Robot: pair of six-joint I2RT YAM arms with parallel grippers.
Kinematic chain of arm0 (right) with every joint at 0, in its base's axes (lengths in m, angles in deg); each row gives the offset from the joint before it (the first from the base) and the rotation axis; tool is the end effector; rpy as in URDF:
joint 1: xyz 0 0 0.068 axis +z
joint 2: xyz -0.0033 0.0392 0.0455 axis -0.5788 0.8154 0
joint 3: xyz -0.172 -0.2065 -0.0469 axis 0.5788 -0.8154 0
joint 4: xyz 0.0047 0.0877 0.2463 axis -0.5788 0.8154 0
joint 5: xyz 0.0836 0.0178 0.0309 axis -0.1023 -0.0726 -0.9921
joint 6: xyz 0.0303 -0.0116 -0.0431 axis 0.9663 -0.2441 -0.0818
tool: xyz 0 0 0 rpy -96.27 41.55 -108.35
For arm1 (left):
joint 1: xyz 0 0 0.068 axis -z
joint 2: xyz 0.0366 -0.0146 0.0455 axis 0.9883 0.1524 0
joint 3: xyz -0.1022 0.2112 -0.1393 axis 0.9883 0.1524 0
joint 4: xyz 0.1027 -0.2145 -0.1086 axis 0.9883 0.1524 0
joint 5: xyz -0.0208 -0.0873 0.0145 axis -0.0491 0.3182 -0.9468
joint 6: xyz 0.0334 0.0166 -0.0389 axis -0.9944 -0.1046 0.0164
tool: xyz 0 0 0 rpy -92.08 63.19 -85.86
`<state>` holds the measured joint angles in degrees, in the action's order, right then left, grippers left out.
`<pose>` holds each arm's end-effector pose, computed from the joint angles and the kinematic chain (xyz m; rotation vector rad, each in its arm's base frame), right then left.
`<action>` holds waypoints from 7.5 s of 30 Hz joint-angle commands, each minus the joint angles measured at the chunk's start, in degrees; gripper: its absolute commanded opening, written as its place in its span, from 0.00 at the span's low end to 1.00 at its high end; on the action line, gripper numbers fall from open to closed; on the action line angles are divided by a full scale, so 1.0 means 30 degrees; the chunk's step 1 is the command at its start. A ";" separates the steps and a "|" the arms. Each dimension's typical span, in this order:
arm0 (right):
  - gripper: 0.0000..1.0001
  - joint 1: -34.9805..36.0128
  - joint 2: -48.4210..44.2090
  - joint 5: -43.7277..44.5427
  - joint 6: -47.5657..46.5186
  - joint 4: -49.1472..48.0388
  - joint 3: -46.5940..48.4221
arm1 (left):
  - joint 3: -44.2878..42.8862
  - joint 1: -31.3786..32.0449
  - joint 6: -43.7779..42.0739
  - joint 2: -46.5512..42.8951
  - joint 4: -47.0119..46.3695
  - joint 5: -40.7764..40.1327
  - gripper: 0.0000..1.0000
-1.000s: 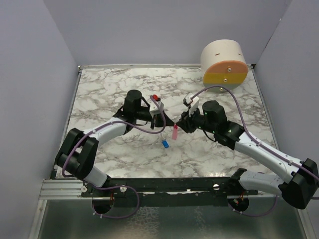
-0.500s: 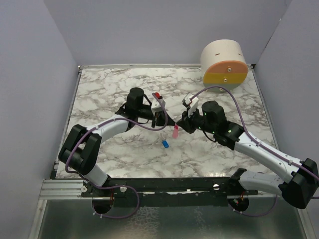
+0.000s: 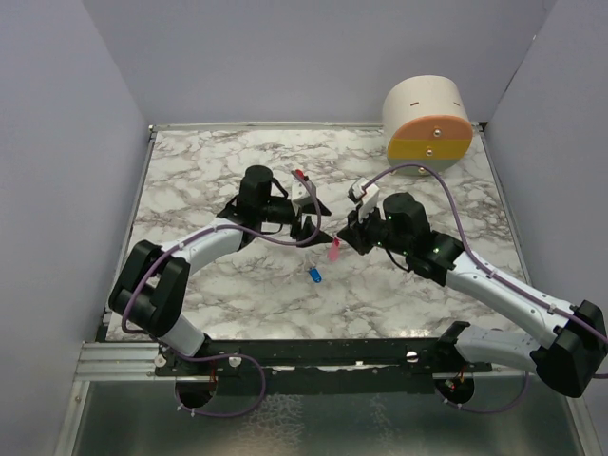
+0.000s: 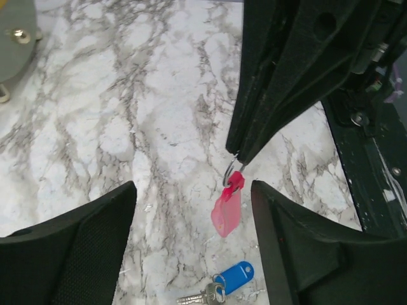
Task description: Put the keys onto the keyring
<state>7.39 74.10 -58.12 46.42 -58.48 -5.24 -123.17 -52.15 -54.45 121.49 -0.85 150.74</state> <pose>0.1815 0.1752 0.2910 -0.8015 1.9630 0.6501 0.2776 -0.1908 0.2505 1.2997 1.3477 -1.2605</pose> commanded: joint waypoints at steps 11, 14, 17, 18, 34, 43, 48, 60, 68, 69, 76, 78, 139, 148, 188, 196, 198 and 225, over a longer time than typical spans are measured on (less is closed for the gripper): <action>0.01 0.0101 0.0780 0.4448 0.4646 -0.0645 0.1631 | 0.6057 0.1193 0.4330 -0.5305 -0.7516 -1.5997 0.99; 0.01 0.0101 0.1083 0.4650 0.5812 -0.1079 0.1782 | 0.6730 0.2753 0.4632 -0.5568 -0.8047 -1.9989 0.99; 0.01 0.0094 0.1483 0.4650 0.6772 -0.1338 0.2110 | 0.8322 0.5118 0.2471 -0.5557 -1.1342 -2.4324 0.99; 0.01 0.0100 0.1649 0.4601 0.7101 -0.1281 0.2302 | 0.8739 0.5678 0.1867 -0.5301 -1.2733 -2.5405 0.99; 0.01 0.0101 0.2328 0.5406 0.8778 -0.0333 0.3707 | 1.0054 0.8327 -0.3018 0.1923 -2.6555 -2.9712 0.58; 0.01 0.0101 0.2969 0.5642 0.9394 -0.0343 0.3954 | 1.0044 0.8468 -0.2247 0.1641 -2.6553 -2.8487 0.44; 0.01 0.0101 0.3598 0.5472 0.9697 -0.0332 0.4330 | 1.0350 0.8526 -0.2157 0.1210 -2.6555 -2.8002 0.53; 0.01 0.0101 0.4294 0.4915 1.0405 -0.0762 0.4509 | 0.9948 0.8728 -0.2889 0.1044 -2.6553 -2.7024 0.68; 0.01 0.0101 0.4434 0.4776 1.0676 -0.0742 0.4627 | 0.9535 0.9012 -0.3155 0.1416 -2.6555 -2.6699 0.54; 0.01 0.0101 0.4405 0.4716 1.0709 -0.0796 0.4583 | 0.9451 0.9025 -0.3246 0.1518 -2.6537 -2.6694 0.52; 0.01 0.0101 0.4284 0.4369 1.0923 -0.0875 0.4451 | 0.8553 0.9085 -0.4274 0.2471 -2.6554 -2.6679 0.49; 0.01 0.0101 0.4284 0.4368 1.0951 -0.0832 0.4447 | 0.8385 0.9114 -0.4515 0.2491 -2.6550 -2.6670 0.41; 0.24 0.0101 0.1892 0.4984 1.0596 -0.0320 0.4014 | 1.0737 0.9277 -0.5408 0.0787 -2.6551 -2.7782 0.00; 0.25 0.0086 0.0396 0.7615 0.9062 0.0731 0.3222 | 1.3135 0.8378 -0.3444 -0.2377 -2.5696 -2.4888 0.00; 0.21 0.0101 -0.2944 0.7501 0.6478 -0.3103 -0.2736 | 1.4203 0.5233 -0.1634 -0.9878 -1.5902 -1.3944 0.00; 0.20 0.0101 -0.3140 0.7016 0.6002 -0.3795 -0.3317 | 1.3814 0.5147 -0.2245 -0.9245 -1.5017 -1.3653 0.00; 0.21 0.0086 -0.2997 0.6747 0.5901 -0.3939 -0.3414 | 1.3854 0.5158 -0.2127 -0.9297 -1.4990 -1.4346 0.00; 0.32 0.2204 0.7763 -0.0998 0.7646 -0.6301 -0.2615 | 1.5239 0.4754 -0.1580 -1.1660 -1.3694 -1.8424 0.00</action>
<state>11.31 94.58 -57.92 67.77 -73.25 -13.09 -78.47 -37.38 -59.72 88.07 -41.28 96.88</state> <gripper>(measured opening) 0.296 0.009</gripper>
